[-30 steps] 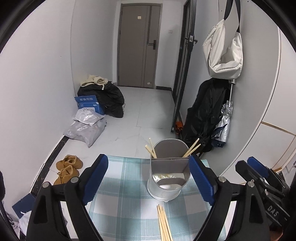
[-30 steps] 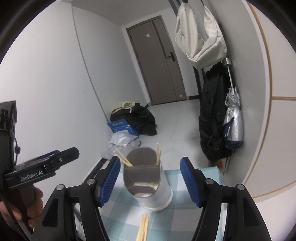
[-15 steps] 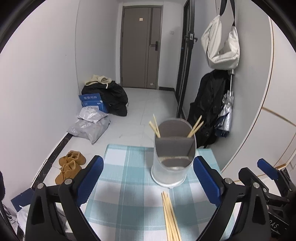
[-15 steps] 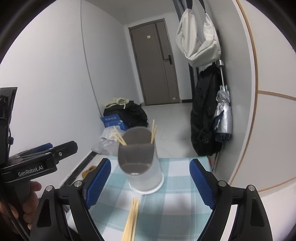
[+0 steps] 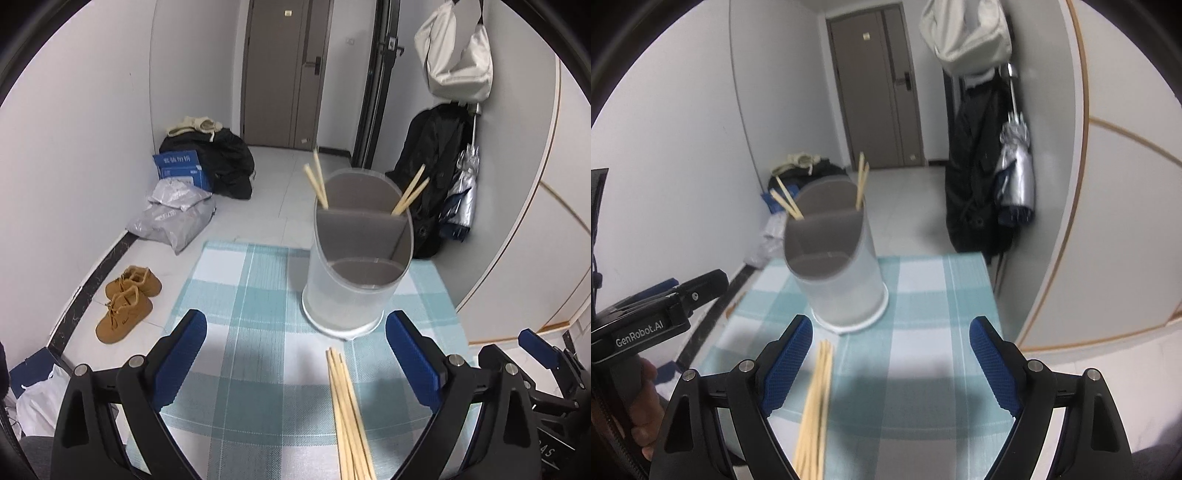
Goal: Organize utensils
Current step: 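Move both open grippers back down toward the chopstick bundle, then close the right gripper on one chopstick from the bundle, then grasp a chopstick with the left gripper while the right gripper lifts its chopstick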
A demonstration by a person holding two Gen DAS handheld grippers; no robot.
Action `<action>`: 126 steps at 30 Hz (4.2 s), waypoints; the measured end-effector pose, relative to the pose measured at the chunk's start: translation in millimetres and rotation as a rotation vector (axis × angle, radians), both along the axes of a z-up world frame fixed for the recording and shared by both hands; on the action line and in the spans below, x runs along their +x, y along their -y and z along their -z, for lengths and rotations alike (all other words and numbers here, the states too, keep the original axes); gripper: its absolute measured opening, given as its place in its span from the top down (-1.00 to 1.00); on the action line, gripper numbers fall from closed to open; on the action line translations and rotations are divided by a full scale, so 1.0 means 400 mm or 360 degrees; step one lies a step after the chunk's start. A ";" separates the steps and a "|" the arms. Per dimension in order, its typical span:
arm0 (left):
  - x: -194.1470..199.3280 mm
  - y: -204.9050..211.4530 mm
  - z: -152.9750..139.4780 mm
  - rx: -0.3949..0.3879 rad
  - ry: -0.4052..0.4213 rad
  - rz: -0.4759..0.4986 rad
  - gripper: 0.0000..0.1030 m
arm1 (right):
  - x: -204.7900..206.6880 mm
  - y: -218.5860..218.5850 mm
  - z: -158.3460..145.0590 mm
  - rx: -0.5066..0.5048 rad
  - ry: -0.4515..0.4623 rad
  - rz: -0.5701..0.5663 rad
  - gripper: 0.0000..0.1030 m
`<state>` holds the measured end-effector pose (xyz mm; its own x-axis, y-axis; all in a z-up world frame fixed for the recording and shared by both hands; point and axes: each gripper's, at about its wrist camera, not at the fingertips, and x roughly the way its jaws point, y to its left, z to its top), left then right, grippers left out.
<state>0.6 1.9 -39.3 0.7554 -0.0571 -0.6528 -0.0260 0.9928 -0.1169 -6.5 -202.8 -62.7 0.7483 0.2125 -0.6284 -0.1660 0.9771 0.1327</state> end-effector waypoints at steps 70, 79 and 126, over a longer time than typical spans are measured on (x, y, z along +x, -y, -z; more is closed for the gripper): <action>0.069 -0.136 0.120 -0.0023 -0.0386 -0.0240 -0.84 | 0.200 -0.075 0.139 0.0153 -0.0617 -0.0393 0.91; 0.052 -0.062 0.152 0.0001 -0.0465 -0.0039 -0.84 | 0.179 0.039 0.119 0.0537 -0.0505 -0.0284 0.91; 0.171 0.103 0.241 0.0195 -0.0778 0.0261 0.97 | 0.132 0.155 0.044 0.0626 -0.0194 -0.0126 0.90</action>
